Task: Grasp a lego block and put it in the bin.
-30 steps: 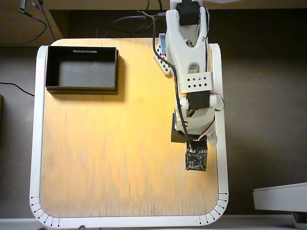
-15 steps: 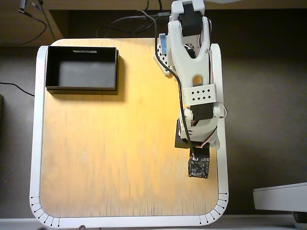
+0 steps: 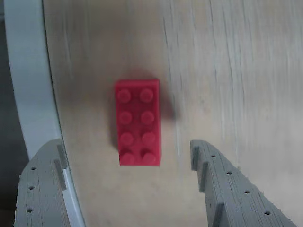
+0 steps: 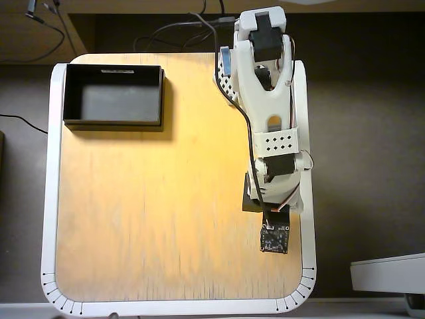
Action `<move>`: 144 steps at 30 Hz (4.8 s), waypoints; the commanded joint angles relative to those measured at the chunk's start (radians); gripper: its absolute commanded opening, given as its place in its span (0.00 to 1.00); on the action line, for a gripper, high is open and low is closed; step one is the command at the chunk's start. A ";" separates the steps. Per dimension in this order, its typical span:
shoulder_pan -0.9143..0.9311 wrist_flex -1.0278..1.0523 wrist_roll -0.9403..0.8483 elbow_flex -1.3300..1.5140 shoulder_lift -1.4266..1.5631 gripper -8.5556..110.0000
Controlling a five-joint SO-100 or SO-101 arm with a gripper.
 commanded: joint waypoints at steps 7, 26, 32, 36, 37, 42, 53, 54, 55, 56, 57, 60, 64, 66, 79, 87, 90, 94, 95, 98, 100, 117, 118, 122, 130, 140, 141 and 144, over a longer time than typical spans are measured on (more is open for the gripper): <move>0.012 -0.086 0.008 -0.137 -0.040 0.30; 0.075 -0.097 0.034 -0.133 -0.075 0.24; 0.077 -0.097 0.035 -0.132 -0.077 0.16; 0.077 -0.097 0.031 -0.129 -0.077 0.11; 0.077 -0.097 0.031 -0.127 -0.077 0.09; 0.083 -0.097 0.021 -0.123 -0.077 0.07; 0.183 -0.086 -0.014 -0.127 0.112 0.07; 0.204 -0.078 -0.008 -0.127 0.146 0.07; 0.230 -0.069 0.003 -0.127 0.184 0.07; 0.256 -0.064 0.014 -0.127 0.219 0.07; 0.282 -0.064 0.021 -0.127 0.258 0.07; 0.377 -0.043 0.057 -0.127 0.374 0.07; 0.552 0.006 0.110 -0.127 0.538 0.07; 0.660 0.046 0.143 -0.127 0.626 0.07; 1.284 0.236 0.233 -0.126 0.876 0.08; 1.522 0.250 0.267 -0.124 0.788 0.08; 1.589 0.247 0.310 -0.124 0.727 0.08; 1.643 0.238 0.354 -0.124 0.630 0.08; 1.647 0.222 0.357 -0.124 0.604 0.08; 1.655 0.172 0.347 -0.124 0.528 0.08; 1.664 0.147 0.351 -0.124 0.477 0.08; 1.666 0.058 0.357 -0.121 0.278 0.08; 1.664 0.058 0.359 -0.121 0.267 0.08; 1.663 0.041 0.359 -0.121 0.245 0.08; 1.661 0.029 0.351 -0.121 0.249 0.13; 1.671 0.023 0.362 -0.123 0.298 0.23; 1.671 0.023 0.362 -0.123 0.307 0.26; 1.663 0.026 0.350 -0.123 0.342 0.28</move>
